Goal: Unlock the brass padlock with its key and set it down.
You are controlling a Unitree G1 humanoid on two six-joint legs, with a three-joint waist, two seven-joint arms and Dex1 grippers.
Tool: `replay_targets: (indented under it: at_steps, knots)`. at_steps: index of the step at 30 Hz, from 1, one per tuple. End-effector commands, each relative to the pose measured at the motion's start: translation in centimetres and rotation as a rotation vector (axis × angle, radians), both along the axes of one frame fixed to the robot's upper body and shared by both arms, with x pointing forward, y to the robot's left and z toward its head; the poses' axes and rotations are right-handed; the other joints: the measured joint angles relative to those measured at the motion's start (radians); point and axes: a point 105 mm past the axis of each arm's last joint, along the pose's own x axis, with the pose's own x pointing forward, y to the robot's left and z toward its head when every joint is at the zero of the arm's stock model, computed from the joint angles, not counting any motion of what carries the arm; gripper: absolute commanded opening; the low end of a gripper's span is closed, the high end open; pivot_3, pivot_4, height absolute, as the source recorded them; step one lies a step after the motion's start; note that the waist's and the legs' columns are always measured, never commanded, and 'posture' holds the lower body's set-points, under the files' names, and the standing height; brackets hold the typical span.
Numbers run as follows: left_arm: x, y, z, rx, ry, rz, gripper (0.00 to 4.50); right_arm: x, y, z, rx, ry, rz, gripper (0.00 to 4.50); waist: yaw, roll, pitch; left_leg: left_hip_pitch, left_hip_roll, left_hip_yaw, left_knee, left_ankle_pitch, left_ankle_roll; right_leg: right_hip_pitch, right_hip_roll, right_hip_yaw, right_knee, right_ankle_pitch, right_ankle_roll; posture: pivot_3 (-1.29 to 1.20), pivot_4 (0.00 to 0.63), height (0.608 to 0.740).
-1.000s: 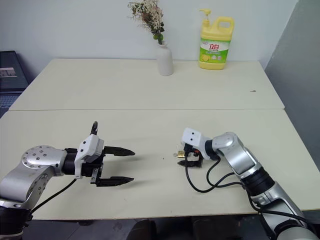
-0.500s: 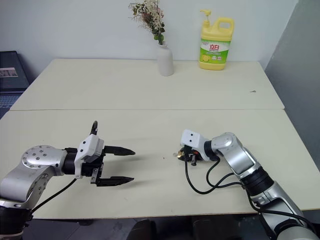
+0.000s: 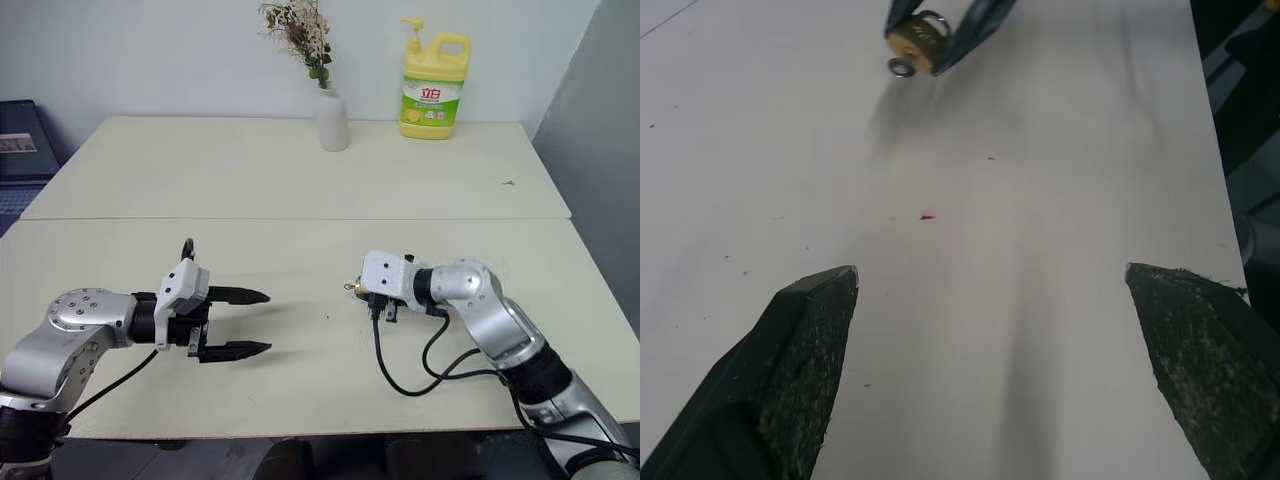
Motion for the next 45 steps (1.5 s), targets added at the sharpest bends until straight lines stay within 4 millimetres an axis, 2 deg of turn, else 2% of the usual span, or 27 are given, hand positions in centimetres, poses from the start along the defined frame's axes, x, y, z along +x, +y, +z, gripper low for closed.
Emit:
replay_targets:
  at_steps: [1,3,8,15,19,30,45]
  knots:
    - [0.5,-0.1,1.6,-0.037,-0.034,0.014,4.5,-0.9,0.4,3.0,0.007,-0.213,0.023,0.94,0.0,0.0,0.0,0.0,0.0,0.0,0.0,0.0,0.0,0.0,0.0,0.0,0.0,0.0,0.0,0.0,0.15,0.74]
    - [1.0,-0.3,2.1,-0.055,-0.035,0.03,4.5,-1.4,0.6,4.5,-0.037,-0.399,0.047,0.94,0.001,0.0,0.0,0.0,0.0,0.0,0.0,0.0,0.0,0.0,0.0,0.0,0.0,0.0,0.0,0.0,0.15,0.74]
    - [1.8,-1.3,3.8,-0.12,-0.034,0.036,4.5,-1.5,0.8,7.2,-0.011,-0.626,0.031,0.94,0.001,-0.001,0.0,0.0,0.0,0.0,0.0,0.0,0.0,0.0,0.0,0.0,0.0,0.0,0.0,0.0,0.15,0.74]
    - [2.7,-3.1,6.7,-0.225,-0.064,0.029,4.5,-1.8,0.8,7.3,0.004,-0.732,0.032,0.94,0.003,-0.001,0.0,0.0,0.0,0.0,0.001,0.0,0.0,0.001,0.0,0.0,0.0,0.0,0.0,0.0,0.15,0.74]
    - [2.8,-4.0,8.0,-0.252,-0.086,0.014,4.5,-2.0,1.0,8.0,0.047,-0.823,0.037,0.94,0.001,-0.001,0.0,0.0,0.0,0.0,0.001,0.0,0.0,0.0,0.0,0.0,0.001,0.0,0.0,0.0,0.15,0.74]
    - [2.9,-5.0,8.7,-0.266,-0.077,0.023,4.5,-2.0,1.5,8.0,0.077,-0.869,0.071,0.94,0.002,-0.001,0.0,0.0,0.0,0.0,0.001,0.0,0.0,0.001,0.0,0.0,0.001,0.002,-0.003,0.0,0.15,0.74]
    - [3.5,-5.3,9.5,-0.3,-0.021,-0.039,4.5,-2.4,2.4,8.5,0.104,-0.872,0.117,0.94,0.003,-0.001,0.0,0.0,-0.001,-0.001,0.001,0.0,0.0,0.001,0.0,0.0,0.001,0.002,-0.004,0.0,0.15,0.74]
